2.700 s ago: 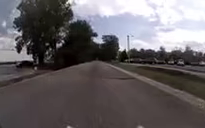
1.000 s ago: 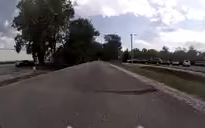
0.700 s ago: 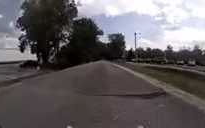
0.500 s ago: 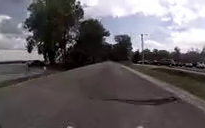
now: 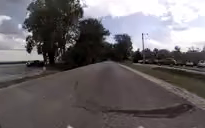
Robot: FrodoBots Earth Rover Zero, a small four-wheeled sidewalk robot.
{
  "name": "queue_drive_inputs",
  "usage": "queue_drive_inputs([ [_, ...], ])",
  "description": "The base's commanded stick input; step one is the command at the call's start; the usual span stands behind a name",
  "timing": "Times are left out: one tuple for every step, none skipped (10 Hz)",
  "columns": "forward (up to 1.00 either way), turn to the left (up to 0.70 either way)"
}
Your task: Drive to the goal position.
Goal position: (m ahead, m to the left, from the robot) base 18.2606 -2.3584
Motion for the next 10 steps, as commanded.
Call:
queue_drive_inputs([
  [0.70,0.00],
  [0.70,0.00],
  [0.70,-0.35],
  [0.70,-0.29],
  [0.70,0.00],
  [0.70,0.00],
  [0.70,0.00],
  [0.70,0.00],
  [0.70,0.00],
  [0.70,0.00],
])
